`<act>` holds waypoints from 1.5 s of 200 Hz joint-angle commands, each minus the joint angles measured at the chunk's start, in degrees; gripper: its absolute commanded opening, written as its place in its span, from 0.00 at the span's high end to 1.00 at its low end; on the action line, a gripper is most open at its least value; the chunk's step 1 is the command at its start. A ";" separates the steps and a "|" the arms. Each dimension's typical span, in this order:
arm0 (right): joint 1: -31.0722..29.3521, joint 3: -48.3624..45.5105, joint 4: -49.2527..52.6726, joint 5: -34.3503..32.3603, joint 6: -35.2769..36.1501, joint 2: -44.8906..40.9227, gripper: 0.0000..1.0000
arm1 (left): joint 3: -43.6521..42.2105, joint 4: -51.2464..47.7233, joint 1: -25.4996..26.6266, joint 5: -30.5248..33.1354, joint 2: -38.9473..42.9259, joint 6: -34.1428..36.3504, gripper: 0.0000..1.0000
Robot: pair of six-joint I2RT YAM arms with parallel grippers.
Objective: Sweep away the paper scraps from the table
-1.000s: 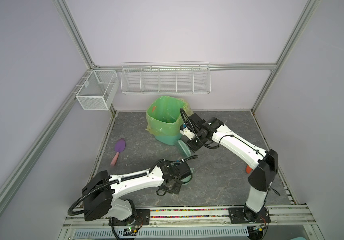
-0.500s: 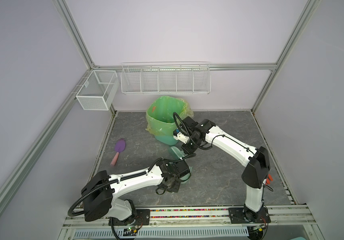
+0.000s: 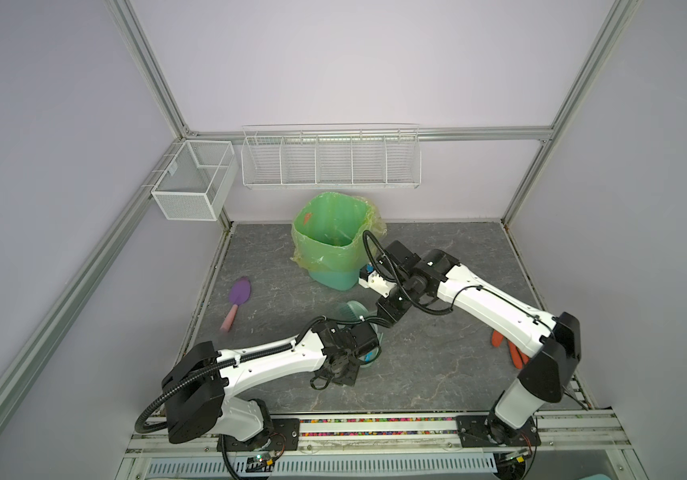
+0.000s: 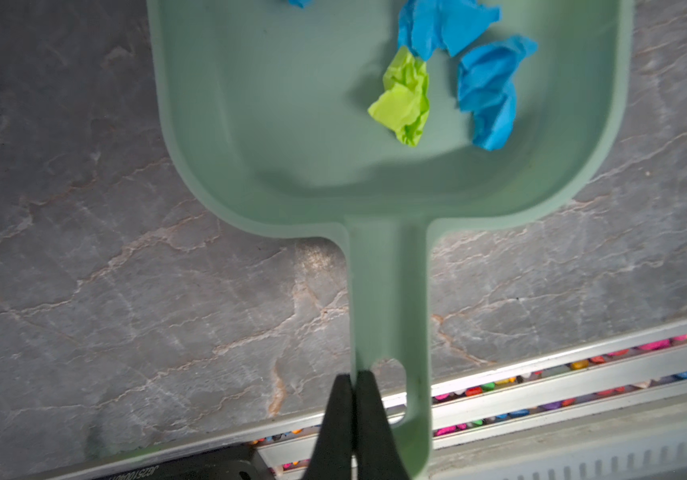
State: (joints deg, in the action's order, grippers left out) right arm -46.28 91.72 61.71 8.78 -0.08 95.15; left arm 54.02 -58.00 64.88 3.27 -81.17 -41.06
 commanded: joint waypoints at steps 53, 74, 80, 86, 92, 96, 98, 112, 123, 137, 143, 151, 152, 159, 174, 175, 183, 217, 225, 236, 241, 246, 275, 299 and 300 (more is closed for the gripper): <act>6.95 -14.71 -12.59 -0.72 -13.77 -12.91 0.93 | 1.96 -5.04 -0.37 10.22 3.58 0.06 1.00; 9.17 -17.57 -14.39 -1.48 -16.03 -16.85 0.93 | 2.62 -5.36 -0.38 10.81 5.18 -0.16 1.00; 9.54 -17.57 -14.04 -2.16 -16.38 -17.51 0.93 | 2.98 -5.68 -0.37 11.15 5.43 -0.17 1.00; 9.86 -17.54 -13.63 -2.71 -16.59 -18.08 0.93 | 3.38 -6.02 -0.37 11.52 5.58 -0.16 1.00; 10.08 -17.46 -13.19 -3.32 -16.90 -18.61 0.93 | 3.81 -6.54 -0.38 11.93 5.68 -0.10 1.00; 10.15 -17.57 -12.97 -3.66 -17.11 -18.93 0.93 | 4.09 -6.81 -0.42 12.37 5.83 -0.01 1.00; 10.29 -17.57 -12.94 -3.85 -17.32 -19.06 0.93 | 4.26 -6.96 -0.38 12.55 5.86 -0.04 1.00; 10.58 -18.48 -12.89 -4.46 -18.13 -20.25 0.93 | 4.95 -7.63 -0.41 13.50 6.21 0.67 1.00; 10.80 -19.33 -13.10 -4.56 -18.54 -21.07 0.93 | 5.13 -7.49 -0.37 14.02 6.84 1.33 1.00; 10.97 -20.14 -13.02 -4.90 -19.01 -21.79 0.93 | 5.00 -7.27 -0.44 14.64 7.89 1.32 1.00; 11.05 -20.48 -13.02 -4.81 -19.08 -22.03 0.93 | 4.84 -6.99 -0.39 14.59 8.32 1.33 1.00; 11.10 -20.91 -13.02 -4.58 -19.23 -22.33 0.93 | 4.16 -6.19 -0.37 14.19 8.67 1.32 1.00; 11.07 -20.94 -13.02 -4.57 -19.20 -22.36 0.93 | 4.12 -6.00 -0.41 14.12 8.75 1.32 1.00; 11.17 -21.12 -12.85 -4.47 -19.30 -22.54 0.93 | 3.38 -5.20 -0.38 13.59 8.70 1.58 1.00; 11.18 -21.75 -13.00 -4.29 -19.35 -23.16 0.93 | 2.24 -4.08 -0.38 12.31 8.03 0.94 1.00; 11.20 -21.80 -13.01 -4.29 -19.35 -23.17 0.93 | 2.15 -4.02 -0.37 12.21 7.95 0.92 1.00; 11.20 -22.10 -13.02 -4.29 -19.48 -23.34 0.93 | 1.45 -3.21 -0.38 11.62 7.27 0.48 1.00; 11.26 -22.86 -13.59 -3.99 -19.60 -23.44 0.93 | -0.85 0.15 -0.37 10.21 3.76 -0.69 1.00; 11.22 -22.82 -13.72 -3.85 -19.59 -23.36 0.93 | -1.25 1.07 -0.39 9.75 3.12 -0.76 1.00; 11.28 -22.90 -13.98 -3.88 -19.64 -23.28 0.93 | -1.69 2.16 -0.39 9.24 2.46 -1.12 1.00; 11.30 -22.90 -14.06 -3.85 -19.62 -23.18 0.93 | -1.89 2.69 -0.42 8.96 2.21 -1.13 1.00; 11.31 -22.92 -14.14 -3.84 -19.63 -23.19 0.93 | -2.05 3.16 -0.37 8.78 1.97 -1.15 1.00; 11.45 -22.90 -14.68 -3.68 -19.61 -22.60 0.93 | -3.10 4.86 -0.37 8.24 0.87 -1.79 1.00; 11.47 -22.91 -14.91 -3.33 -19.66 -22.25 0.93 | -3.81 5.74 -0.42 7.99 0.07 -2.58 1.00; 11.48 -22.90 -14.93 -3.33 -19.68 -22.23 0.93 | -3.87 5.81 -0.39 7.99 0.01 -2.56 1.00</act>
State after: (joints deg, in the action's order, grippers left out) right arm -35.22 69.67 48.49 4.58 -19.16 73.14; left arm 51.27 -54.19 64.86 11.84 -80.18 -41.78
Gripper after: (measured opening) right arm 0.115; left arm 0.048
